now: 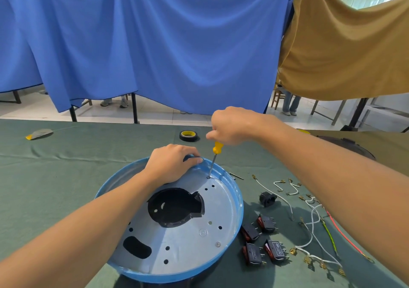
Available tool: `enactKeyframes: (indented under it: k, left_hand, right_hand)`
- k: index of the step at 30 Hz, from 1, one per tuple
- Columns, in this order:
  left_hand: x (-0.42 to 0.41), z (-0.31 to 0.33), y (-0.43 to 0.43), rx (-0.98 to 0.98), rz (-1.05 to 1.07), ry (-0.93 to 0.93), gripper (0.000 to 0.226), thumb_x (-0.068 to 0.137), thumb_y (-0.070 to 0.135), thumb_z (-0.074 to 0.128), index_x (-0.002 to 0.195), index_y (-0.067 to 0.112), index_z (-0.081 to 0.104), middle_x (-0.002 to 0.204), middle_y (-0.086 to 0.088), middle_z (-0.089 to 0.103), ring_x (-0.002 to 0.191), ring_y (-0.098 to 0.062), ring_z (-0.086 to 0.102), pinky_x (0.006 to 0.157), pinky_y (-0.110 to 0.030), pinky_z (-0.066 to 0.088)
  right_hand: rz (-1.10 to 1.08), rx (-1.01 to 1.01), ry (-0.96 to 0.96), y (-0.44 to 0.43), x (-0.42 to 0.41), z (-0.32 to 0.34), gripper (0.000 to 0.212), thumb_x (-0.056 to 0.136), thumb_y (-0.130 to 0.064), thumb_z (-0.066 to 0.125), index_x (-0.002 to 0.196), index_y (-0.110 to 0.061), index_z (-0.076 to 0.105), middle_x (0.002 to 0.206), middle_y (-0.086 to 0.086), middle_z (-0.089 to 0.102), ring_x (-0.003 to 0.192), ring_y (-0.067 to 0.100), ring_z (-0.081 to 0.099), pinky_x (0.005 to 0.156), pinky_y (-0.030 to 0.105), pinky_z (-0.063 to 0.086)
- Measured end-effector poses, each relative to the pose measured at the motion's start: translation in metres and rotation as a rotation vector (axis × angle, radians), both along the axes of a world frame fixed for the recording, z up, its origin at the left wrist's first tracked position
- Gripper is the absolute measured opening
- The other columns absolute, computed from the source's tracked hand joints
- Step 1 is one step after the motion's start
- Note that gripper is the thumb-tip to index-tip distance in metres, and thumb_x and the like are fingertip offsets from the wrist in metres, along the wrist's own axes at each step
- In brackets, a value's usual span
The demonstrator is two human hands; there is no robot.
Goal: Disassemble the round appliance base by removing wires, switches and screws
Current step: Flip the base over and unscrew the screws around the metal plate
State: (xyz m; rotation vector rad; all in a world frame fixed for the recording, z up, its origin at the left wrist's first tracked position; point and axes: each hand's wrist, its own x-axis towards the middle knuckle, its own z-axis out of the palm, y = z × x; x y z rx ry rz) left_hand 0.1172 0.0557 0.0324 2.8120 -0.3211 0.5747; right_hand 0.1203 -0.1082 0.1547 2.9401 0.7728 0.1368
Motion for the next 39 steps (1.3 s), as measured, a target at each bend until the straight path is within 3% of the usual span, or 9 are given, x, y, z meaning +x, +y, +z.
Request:
enactKeyframes:
  k: [3,7,10,14,21,24,28,34,39]
  left_hand:
    - [0.000,0.000,0.001,-0.011,-0.007,0.003,0.024,0.094,0.056,0.044,0.099,0.043,0.063,0.091,0.017,0.066,0.078,-0.008,0.052,0.054,-0.025,0.032]
    - [0.000,0.000,0.001,-0.007,-0.006,0.003,0.026,0.094,0.057,0.043,0.103,0.043,0.064,0.093,0.017,0.066,0.077,-0.007,0.047,0.053,-0.023,0.029]
    - [0.000,0.000,0.001,-0.007,-0.005,0.004,0.025,0.094,0.056,0.044,0.101,0.043,0.063,0.091,0.016,0.065,0.076,-0.008,0.047,0.053,-0.025,0.029]
    - [-0.001,0.000,0.000,0.001,-0.002,0.004,0.024,0.094,0.056,0.043,0.098,0.043,0.062,0.081,0.018,0.057,0.074,-0.008,0.048,0.051,-0.023,0.028]
    - [0.000,0.000,0.001,0.006,-0.016,-0.001,0.026,0.094,0.056,0.042,0.103,0.043,0.063,0.095,0.017,0.067,0.076,-0.006,0.048,0.052,-0.021,0.028]
    - [0.000,0.000,0.001,0.000,-0.012,-0.003,0.026,0.094,0.056,0.044,0.104,0.043,0.064,0.095,0.016,0.067,0.076,-0.006,0.047,0.052,-0.022,0.029]
    - [0.000,0.000,0.001,0.000,0.002,-0.001,0.025,0.094,0.056,0.044,0.101,0.043,0.064,0.094,0.016,0.067,0.076,-0.006,0.048,0.053,-0.023,0.030]
    - [0.000,0.000,0.000,0.005,-0.008,0.002,0.026,0.094,0.056,0.043,0.102,0.043,0.063,0.094,0.017,0.066,0.081,-0.008,0.055,0.052,-0.022,0.030]
    - [0.000,0.000,0.000,0.003,-0.012,-0.001,0.026,0.094,0.056,0.043,0.104,0.042,0.064,0.096,0.016,0.067,0.083,-0.009,0.055,0.053,-0.024,0.031]
  right_hand:
    - [0.088,0.030,0.043,0.003,-0.002,0.000,0.025,0.090,-0.025,0.054,0.096,-0.004,0.066,0.093,0.017,0.066,0.084,0.031,0.061,0.065,0.042,0.050]
    - [0.137,0.042,0.188,0.005,-0.008,0.009,0.027,0.087,-0.034,0.066,0.109,-0.023,0.058,0.093,-0.009,0.055,0.083,0.012,0.056,0.061,0.030,0.045]
    - [0.124,-0.055,0.181,0.009,-0.009,0.012,0.035,0.090,-0.044,0.060,0.101,-0.012,0.065,0.095,0.007,0.063,0.085,0.027,0.062,0.066,0.034,0.049]
    - [0.046,0.000,0.076,0.011,-0.009,0.008,0.054,0.096,-0.049,0.045,0.057,-0.012,0.046,0.051,-0.002,0.044,0.050,0.016,0.039,0.046,0.028,0.029]
    - [0.106,-0.048,0.176,0.008,-0.015,0.014,0.023,0.086,-0.031,0.063,0.100,-0.015,0.072,0.101,0.009,0.069,0.078,0.021,0.058,0.067,0.030,0.049]
    - [0.103,-0.114,0.196,0.008,-0.014,0.015,0.031,0.087,-0.043,0.062,0.095,-0.016,0.072,0.096,0.008,0.068,0.088,0.029,0.064,0.075,0.040,0.055]
    - [0.012,-0.036,0.083,0.007,-0.013,0.008,0.053,0.095,-0.049,0.047,0.056,-0.014,0.048,0.056,0.000,0.045,0.052,0.017,0.041,0.048,0.029,0.031]
    - [0.053,0.016,0.136,0.005,-0.013,0.008,0.022,0.088,-0.027,0.062,0.098,-0.009,0.070,0.101,0.011,0.068,0.087,0.027,0.063,0.061,0.032,0.047]
    - [0.076,-0.034,0.234,0.006,-0.009,0.013,0.011,0.085,-0.033,0.069,0.086,-0.023,0.066,0.090,-0.002,0.065,0.088,0.025,0.064,0.067,0.031,0.050]
